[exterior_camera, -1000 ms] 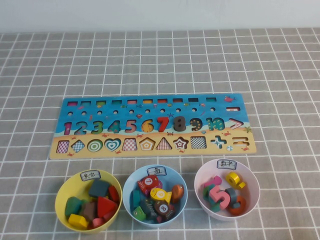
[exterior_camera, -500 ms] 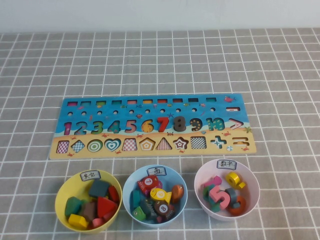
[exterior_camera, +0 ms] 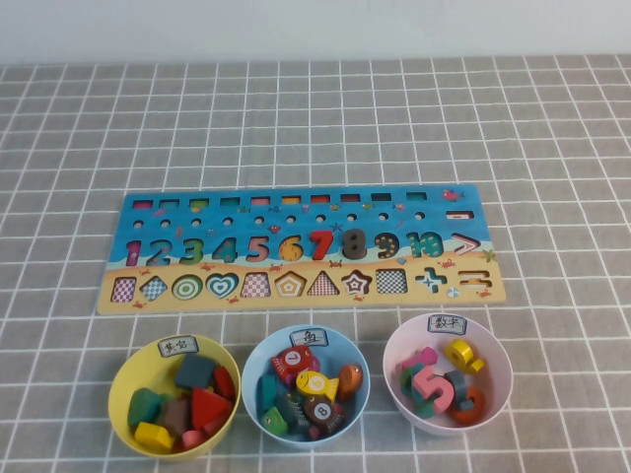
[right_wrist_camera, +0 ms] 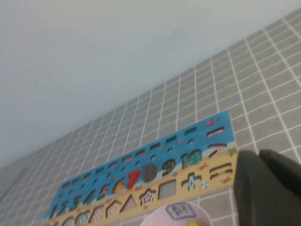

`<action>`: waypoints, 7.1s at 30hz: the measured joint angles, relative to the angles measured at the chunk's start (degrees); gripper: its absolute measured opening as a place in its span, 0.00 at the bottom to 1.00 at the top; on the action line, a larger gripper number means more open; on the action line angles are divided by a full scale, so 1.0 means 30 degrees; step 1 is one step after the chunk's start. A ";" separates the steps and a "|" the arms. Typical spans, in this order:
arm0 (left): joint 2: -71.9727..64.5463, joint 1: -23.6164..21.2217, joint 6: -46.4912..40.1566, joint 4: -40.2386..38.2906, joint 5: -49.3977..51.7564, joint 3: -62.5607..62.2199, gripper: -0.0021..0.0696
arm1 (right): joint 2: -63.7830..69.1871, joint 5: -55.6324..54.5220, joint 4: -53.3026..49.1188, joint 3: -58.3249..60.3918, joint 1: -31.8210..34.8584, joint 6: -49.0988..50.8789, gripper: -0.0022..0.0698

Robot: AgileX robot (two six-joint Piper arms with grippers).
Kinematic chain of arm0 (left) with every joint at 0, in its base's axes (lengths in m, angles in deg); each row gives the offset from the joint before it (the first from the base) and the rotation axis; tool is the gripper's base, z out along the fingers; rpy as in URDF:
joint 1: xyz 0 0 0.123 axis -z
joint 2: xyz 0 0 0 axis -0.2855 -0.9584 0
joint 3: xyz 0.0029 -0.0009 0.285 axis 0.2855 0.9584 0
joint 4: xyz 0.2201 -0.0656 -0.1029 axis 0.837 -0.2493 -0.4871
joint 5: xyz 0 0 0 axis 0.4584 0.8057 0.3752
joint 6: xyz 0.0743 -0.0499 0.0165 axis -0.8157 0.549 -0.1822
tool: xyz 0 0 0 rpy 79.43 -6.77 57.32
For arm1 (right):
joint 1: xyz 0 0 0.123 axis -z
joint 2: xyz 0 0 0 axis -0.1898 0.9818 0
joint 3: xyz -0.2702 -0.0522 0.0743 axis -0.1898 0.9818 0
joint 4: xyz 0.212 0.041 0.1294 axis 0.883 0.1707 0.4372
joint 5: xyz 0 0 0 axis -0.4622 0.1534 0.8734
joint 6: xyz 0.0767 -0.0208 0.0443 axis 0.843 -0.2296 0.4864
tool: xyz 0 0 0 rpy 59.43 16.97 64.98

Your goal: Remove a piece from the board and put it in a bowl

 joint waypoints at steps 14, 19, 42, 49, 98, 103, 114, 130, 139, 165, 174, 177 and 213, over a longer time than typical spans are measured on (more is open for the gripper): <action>0.0000 0.0000 0.0000 0.0000 0.0000 0.0000 0.03 | 1.3944 0.9050 -0.3739 -1.0866 0.0000 -0.0913 0.01; 0.0000 0.0000 0.0000 0.0000 0.0000 0.0000 0.03 | 2.0045 1.0512 -0.3918 -1.4554 -0.0469 -0.1239 0.01; 0.0000 0.0000 0.0000 0.0000 0.0000 0.0000 0.03 | 3.9706 1.7268 -1.0726 -3.5092 -0.8790 0.4408 0.01; 0.0000 0.0000 0.0000 0.0000 0.0000 0.0000 0.03 | 4.2169 1.8892 -1.1200 -3.9125 -0.8869 0.5727 0.11; 0.0000 0.0000 0.0000 0.0000 0.0000 0.0000 0.03 | 4.6482 1.9134 -1.5437 -4.2807 -0.9491 0.8255 0.39; 0.0000 0.0000 0.0000 0.0000 0.0000 0.0000 0.03 | 4.6482 1.9134 -1.5505 -4.2807 -0.9491 0.8255 0.38; 0.0000 0.0000 0.0000 0.0000 0.0000 0.0000 0.03 | 4.6482 1.9134 -1.5549 -4.2807 -0.9491 0.8255 0.38; 0.0000 0.0000 0.0000 0.0000 0.0000 0.0000 0.03 | 4.6556 1.9211 -1.5486 -4.4911 -0.9491 0.8209 0.38; 0.0000 0.0000 0.0000 0.0000 0.0000 0.0000 0.03 | 4.6396 1.9211 -1.3713 -4.5339 -0.9491 0.7075 0.38; 0.0000 0.0000 0.0000 0.0000 0.0000 0.0000 0.03 | 3.3832 1.9283 -1.4640 -3.1067 -0.9527 0.7966 0.38; 0.0000 0.0000 0.0000 0.0000 0.0000 0.0000 0.03 | 2.9720 1.7697 -1.4716 -2.4870 -0.9979 1.0037 0.38; 0.0000 0.0000 0.0000 0.0000 0.0000 0.0000 0.03 | 2.8773 1.6995 -1.4716 -2.3199 -1.0588 1.1028 0.38; 0.0000 0.0000 0.0000 0.0000 0.0000 0.0000 0.03 | 2.9976 1.1494 -1.5494 -1.8718 -1.2252 1.4021 0.38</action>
